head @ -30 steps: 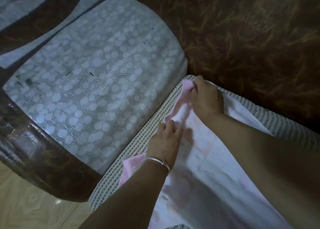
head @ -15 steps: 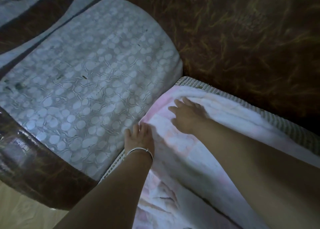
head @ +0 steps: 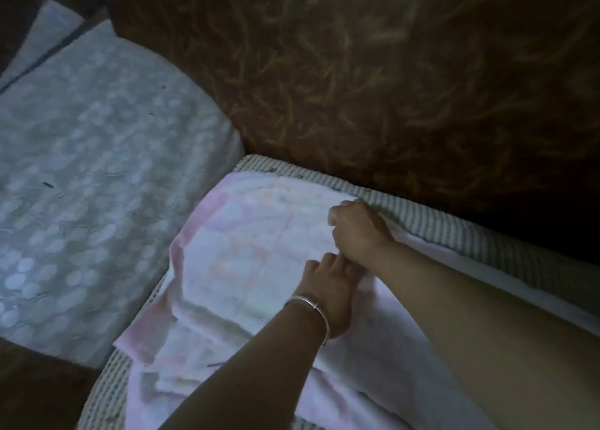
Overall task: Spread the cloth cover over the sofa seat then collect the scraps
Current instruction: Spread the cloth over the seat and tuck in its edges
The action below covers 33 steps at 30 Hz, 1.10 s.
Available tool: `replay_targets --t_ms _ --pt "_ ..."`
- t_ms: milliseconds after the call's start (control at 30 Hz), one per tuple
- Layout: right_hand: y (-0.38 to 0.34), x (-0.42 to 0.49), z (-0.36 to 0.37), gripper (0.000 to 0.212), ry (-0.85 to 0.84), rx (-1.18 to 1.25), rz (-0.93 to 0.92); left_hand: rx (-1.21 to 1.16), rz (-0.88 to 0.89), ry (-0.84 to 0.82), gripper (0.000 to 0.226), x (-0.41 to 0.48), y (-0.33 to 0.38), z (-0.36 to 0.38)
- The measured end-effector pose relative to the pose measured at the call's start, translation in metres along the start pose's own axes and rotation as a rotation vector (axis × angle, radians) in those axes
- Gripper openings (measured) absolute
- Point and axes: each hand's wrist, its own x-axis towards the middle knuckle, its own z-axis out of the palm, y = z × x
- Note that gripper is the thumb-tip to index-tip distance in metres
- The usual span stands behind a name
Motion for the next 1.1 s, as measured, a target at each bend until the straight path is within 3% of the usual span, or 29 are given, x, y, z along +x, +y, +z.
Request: replay_targets --t_ms 133,400,600,667,767,900,967,1033,1100 --pt "0.045 -0.046 -0.017 0.034 -0.015 0.097 0.062 0.066 0.204 -0.107 0.052 0.013 0.073 0.001" --pt "0.179 -0.145 -0.038 0.024 -0.005 0.145 0.291 -0.011 0.580 -0.281 0.059 0.020 0.211 0.027" --pt "0.268 -0.229 -0.039 0.024 -0.047 0.152 0.451 0.168 0.599 -0.436 0.093 0.007 0.306 0.044" --pt "0.289 -0.256 -0.039 0.028 -0.063 0.193 0.484 0.241 0.581 -0.435 0.083 0.003 0.325 0.057" --pt "0.320 -0.296 -0.039 0.030 -0.048 0.244 0.512 0.209 0.528 -0.420 0.046 -0.001 0.342 0.071" --pt "0.357 -0.340 -0.038 0.028 -0.016 0.277 0.534 0.292 0.469 -0.799 0.023 -0.001 0.368 0.062" --pt "0.373 -0.355 -0.037 0.027 0.009 0.305 0.550 0.391 0.469 -0.965 0.022 0.003 0.384 0.055" --pt "0.388 -0.367 -0.036 0.027 0.027 0.304 0.557 0.429 0.437 -1.023 0.029 0.011 0.397 0.054" --pt "0.399 -0.377 -0.035 0.031 0.035 0.293 0.555 0.382 0.406 -0.877 0.031 0.021 0.406 0.055"
